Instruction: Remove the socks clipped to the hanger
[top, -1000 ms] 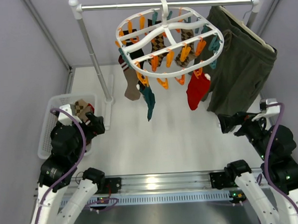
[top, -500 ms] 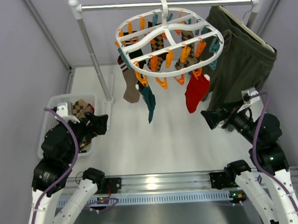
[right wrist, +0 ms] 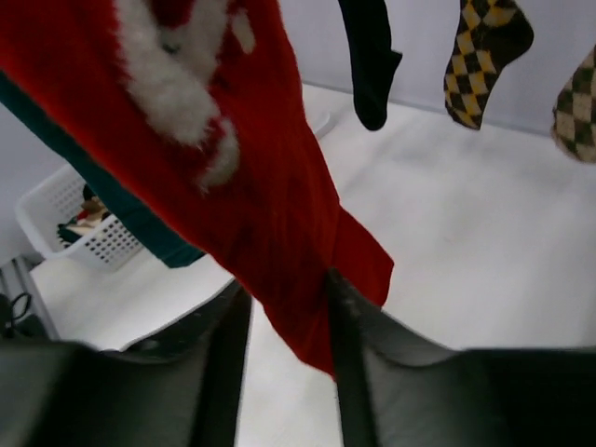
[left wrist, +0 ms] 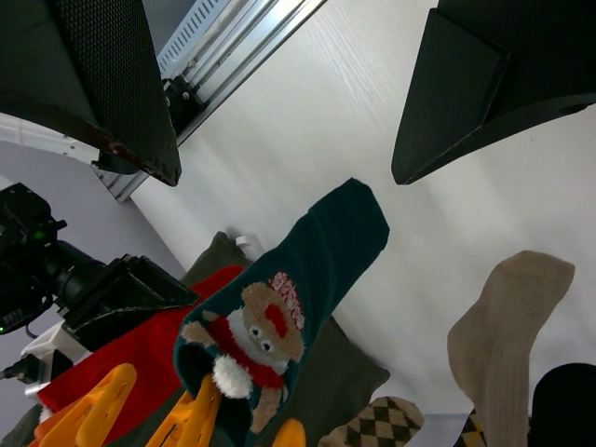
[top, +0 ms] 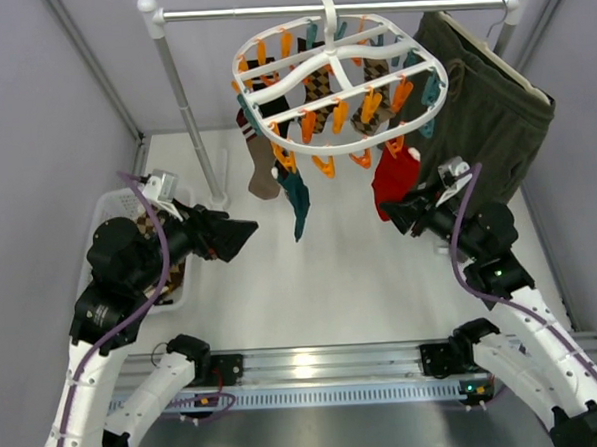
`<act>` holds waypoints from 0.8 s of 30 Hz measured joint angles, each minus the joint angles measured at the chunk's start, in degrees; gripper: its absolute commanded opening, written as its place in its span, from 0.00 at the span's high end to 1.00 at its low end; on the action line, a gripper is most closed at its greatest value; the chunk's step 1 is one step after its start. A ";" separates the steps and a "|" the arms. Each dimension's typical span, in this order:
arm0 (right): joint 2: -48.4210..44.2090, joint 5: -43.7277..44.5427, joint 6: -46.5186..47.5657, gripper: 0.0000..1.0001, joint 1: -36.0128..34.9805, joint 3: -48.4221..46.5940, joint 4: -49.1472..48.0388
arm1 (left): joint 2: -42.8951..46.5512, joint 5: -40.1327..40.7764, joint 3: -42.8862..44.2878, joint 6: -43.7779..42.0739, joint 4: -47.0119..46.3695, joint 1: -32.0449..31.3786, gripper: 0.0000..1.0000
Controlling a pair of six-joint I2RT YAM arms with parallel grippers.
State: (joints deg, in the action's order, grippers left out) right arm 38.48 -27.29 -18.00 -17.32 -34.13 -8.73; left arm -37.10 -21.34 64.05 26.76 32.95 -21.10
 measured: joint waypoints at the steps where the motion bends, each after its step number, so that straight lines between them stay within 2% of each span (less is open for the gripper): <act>1: 0.68 1.38 0.66 0.84 -1.64 0.00 -0.90 | -0.66 -0.57 0.63 0.31 -0.07 0.00 0.01; 4: 2.54 7.82 3.43 0.98 -8.26 0.00 -4.02 | -2.47 -1.38 2.80 0.83 -1.01 0.00 0.01; 6: 3.52 12.13 4.66 1.00 -12.15 0.02 -5.60 | -3.34 -1.38 4.04 0.83 -1.55 0.00 0.01; 10: 4.96 22.36 6.58 1.00 -19.80 1.01 -9.18 | -4.57 -1.29 6.36 0.37 -2.08 0.00 0.01; 17: 13.70 44.78 11.82 1.00 -39.39 0.66 -13.66 | -5.46 -2.34 13.33 -2.97 -2.14 0.00 0.01; 19: 18.21 50.60 13.66 1.00 -44.50 -1.38 -13.94 | -5.62 -3.34 15.17 -3.85 -2.45 0.00 0.01; 24: 27.65 60.15 17.62 1.00 -52.22 -8.57 -15.10 | -6.36 -4.42 17.62 -5.99 -2.95 0.00 0.01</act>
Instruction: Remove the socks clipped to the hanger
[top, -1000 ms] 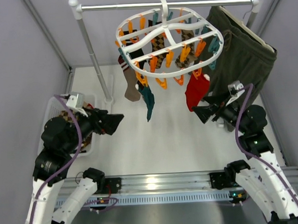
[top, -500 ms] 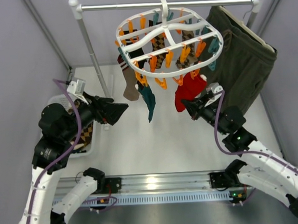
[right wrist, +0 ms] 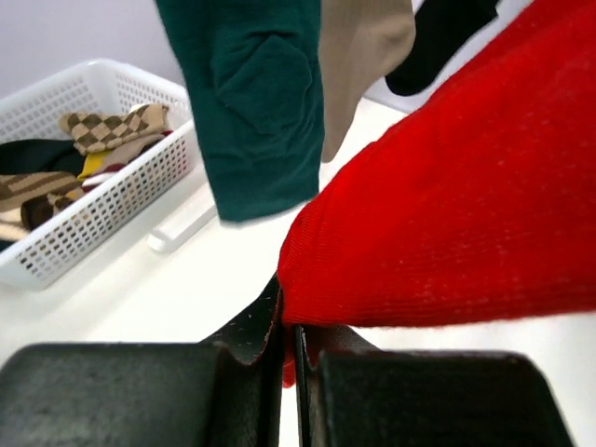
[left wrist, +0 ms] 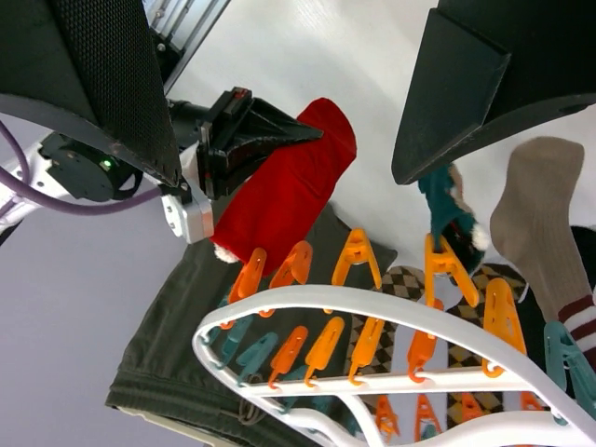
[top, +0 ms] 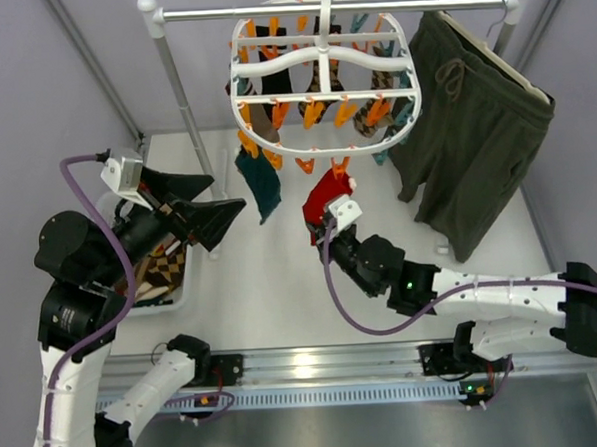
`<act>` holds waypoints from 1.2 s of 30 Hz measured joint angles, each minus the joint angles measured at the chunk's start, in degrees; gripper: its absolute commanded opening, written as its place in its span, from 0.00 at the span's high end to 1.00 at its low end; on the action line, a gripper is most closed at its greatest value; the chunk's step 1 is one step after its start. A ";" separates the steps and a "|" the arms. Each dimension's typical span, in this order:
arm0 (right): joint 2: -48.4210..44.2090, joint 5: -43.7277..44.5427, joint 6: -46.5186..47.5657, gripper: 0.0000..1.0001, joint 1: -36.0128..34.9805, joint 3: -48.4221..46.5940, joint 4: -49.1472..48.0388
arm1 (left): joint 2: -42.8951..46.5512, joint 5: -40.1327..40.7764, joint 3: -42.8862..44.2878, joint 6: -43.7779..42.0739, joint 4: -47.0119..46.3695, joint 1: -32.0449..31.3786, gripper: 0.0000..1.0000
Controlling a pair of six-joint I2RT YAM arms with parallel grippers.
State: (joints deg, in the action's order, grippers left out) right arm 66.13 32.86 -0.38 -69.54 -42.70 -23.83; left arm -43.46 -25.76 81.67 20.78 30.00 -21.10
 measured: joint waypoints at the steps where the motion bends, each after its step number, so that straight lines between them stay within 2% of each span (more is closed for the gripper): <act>1: 1.27 1.09 0.52 1.00 -0.94 -1.25 -0.39 | -0.20 0.17 0.02 -0.42 -0.04 0.00 0.02; 12: 16.90 15.80 6.19 1.00 -9.68 -16.98 -4.04 | -3.72 7.74 -0.04 -4.59 0.04 0.00 0.01; 18: 24.50 21.38 9.22 1.00 -12.20 -25.83 -2.67 | -2.99 9.77 -0.04 -5.88 0.07 0.00 0.02; 25: 30.99 23.76 11.43 1.00 -13.22 -34.38 -0.07 | -3.32 14.03 0.00 -7.72 -0.02 0.00 0.02; 36: 36.50 25.81 17.09 1.00 -14.34 -38.77 -0.39 | -13.60 15.65 4.46 -8.72 0.04 -0.61 0.08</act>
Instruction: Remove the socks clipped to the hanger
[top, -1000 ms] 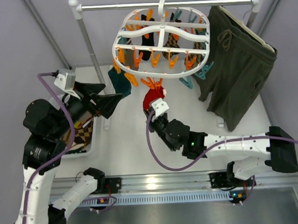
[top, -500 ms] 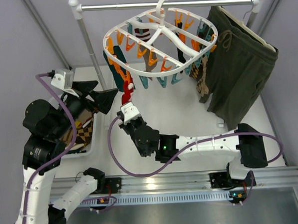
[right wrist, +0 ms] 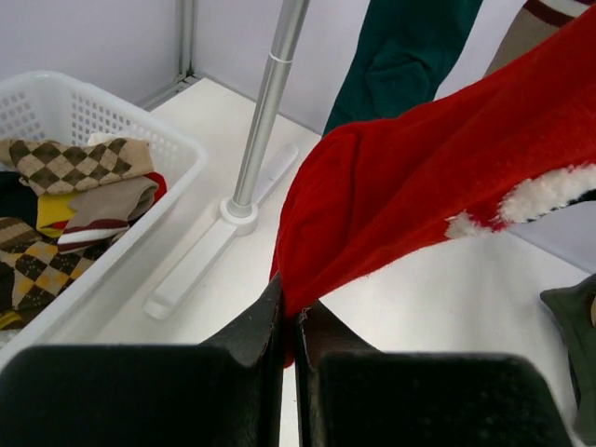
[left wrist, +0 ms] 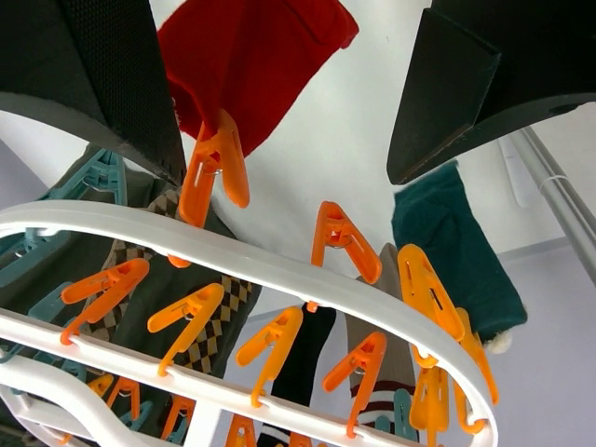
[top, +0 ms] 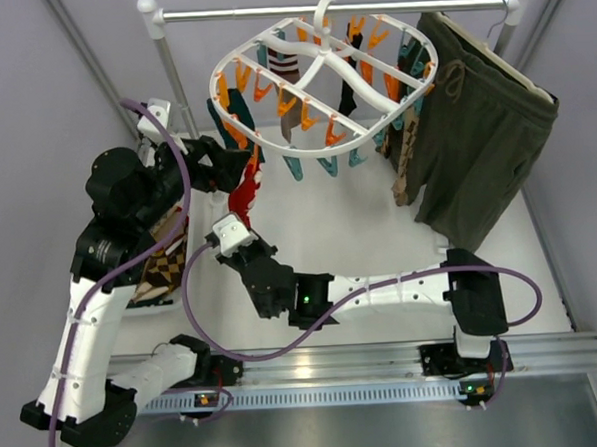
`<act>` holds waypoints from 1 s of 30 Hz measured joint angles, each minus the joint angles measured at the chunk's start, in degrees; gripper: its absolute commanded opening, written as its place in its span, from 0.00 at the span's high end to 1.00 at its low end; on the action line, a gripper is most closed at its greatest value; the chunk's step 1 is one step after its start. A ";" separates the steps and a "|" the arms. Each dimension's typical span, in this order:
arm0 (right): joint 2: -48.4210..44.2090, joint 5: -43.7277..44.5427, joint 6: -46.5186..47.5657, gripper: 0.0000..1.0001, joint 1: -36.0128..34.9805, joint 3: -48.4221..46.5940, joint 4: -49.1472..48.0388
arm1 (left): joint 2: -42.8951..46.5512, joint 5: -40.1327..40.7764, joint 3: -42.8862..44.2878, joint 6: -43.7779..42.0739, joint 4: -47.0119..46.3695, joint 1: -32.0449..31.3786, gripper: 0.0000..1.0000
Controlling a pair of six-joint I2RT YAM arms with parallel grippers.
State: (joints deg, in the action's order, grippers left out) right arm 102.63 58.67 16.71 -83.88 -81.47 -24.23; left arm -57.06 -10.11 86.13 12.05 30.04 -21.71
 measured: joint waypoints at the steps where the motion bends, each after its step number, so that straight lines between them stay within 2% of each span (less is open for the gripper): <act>1: 0.15 0.04 0.33 1.00 0.00 -0.20 -0.20 | -0.42 0.46 0.09 -0.15 0.00 -0.35 0.09; 6: 0.42 0.61 3.26 1.00 0.00 -0.48 -1.18 | -2.40 6.71 0.46 -2.32 -0.04 -5.90 0.08; 12: 1.81 1.29 6.12 1.00 0.00 -1.51 -2.95 | -5.53 26.56 1.18 -7.85 -0.02 -24.17 0.07; 16: 2.08 1.36 6.88 1.00 0.00 -1.51 -3.26 | -7.65 38.23 2.12 -10.82 -0.07 -31.87 0.07; 23: 2.08 1.33 7.13 1.00 0.02 -1.38 -3.54 | -6.23 45.16 2.12 -11.15 -0.04 -33.24 0.09; 30: 2.01 1.22 6.78 1.00 0.92 -0.63 -3.58 | -1.53 40.46 0.74 -9.70 -0.07 -33.27 0.11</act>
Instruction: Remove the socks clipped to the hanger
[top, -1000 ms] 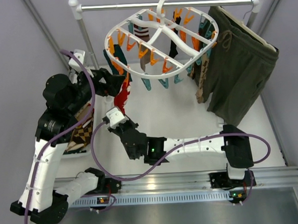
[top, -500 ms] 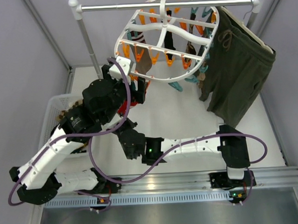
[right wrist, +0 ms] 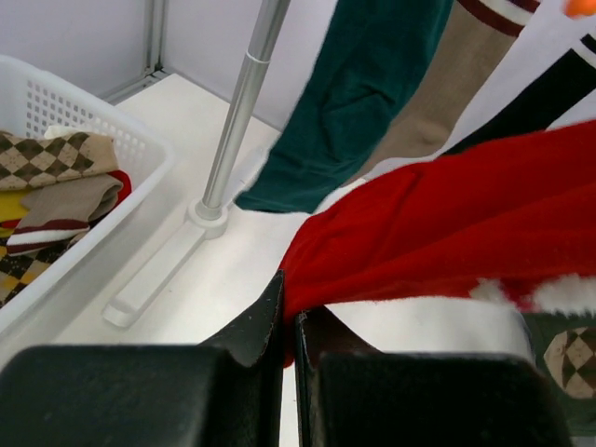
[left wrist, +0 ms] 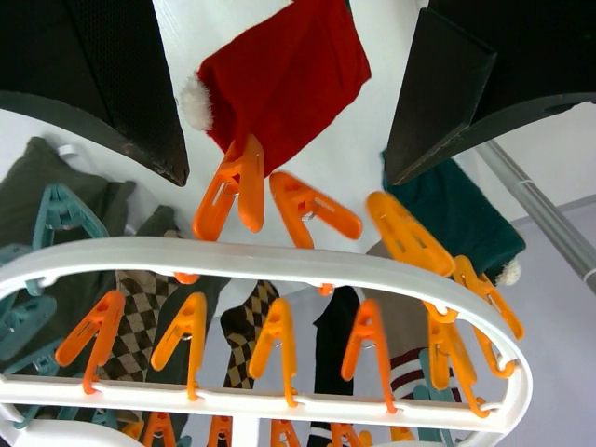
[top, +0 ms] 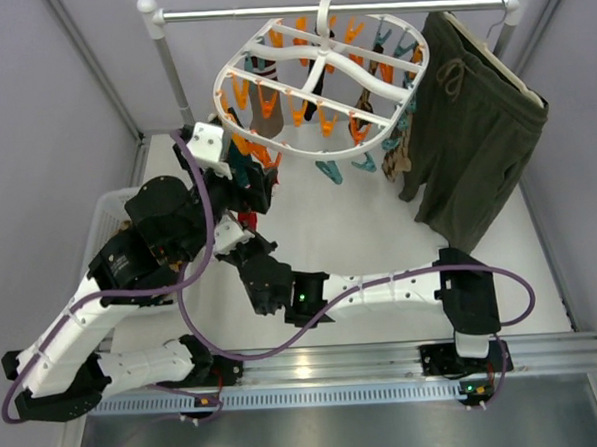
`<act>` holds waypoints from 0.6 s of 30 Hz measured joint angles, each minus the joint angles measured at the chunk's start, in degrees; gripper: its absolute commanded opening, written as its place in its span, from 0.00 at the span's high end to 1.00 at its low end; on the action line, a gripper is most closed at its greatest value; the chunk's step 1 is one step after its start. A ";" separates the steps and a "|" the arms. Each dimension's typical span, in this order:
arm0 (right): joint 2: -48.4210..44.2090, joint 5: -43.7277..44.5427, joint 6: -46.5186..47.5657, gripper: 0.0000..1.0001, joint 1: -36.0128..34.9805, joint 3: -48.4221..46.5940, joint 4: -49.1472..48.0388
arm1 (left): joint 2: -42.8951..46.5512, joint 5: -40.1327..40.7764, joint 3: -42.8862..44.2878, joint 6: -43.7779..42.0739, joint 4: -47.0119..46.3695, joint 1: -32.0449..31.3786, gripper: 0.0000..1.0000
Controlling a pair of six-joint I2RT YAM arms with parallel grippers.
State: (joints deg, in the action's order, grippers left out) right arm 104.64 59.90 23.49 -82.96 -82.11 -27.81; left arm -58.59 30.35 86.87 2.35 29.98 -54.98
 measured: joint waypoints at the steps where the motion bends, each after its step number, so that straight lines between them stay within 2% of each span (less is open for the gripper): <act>1: 0.00 -0.02 0.02 1.00 0.17 0.00 0.02 | 0.57 -0.81 -0.28 0.26 0.02 0.00 0.11; 8: 0.00 -1.03 0.15 1.00 0.90 -0.02 0.26 | 3.37 -2.14 -0.66 1.38 -0.02 0.00 0.10; 14: 0.07 -1.75 0.57 1.00 0.96 -0.22 0.39 | 0.85 -4.79 0.83 1.29 -0.09 0.00 0.12; 18: 0.07 -2.14 0.94 1.00 0.96 -0.44 0.48 | -3.19 -0.33 1.33 0.46 -0.04 -0.26 0.17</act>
State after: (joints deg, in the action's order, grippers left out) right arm 104.71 57.76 24.43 -82.00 -82.54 -27.33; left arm -61.78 30.02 88.20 2.81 29.93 -55.24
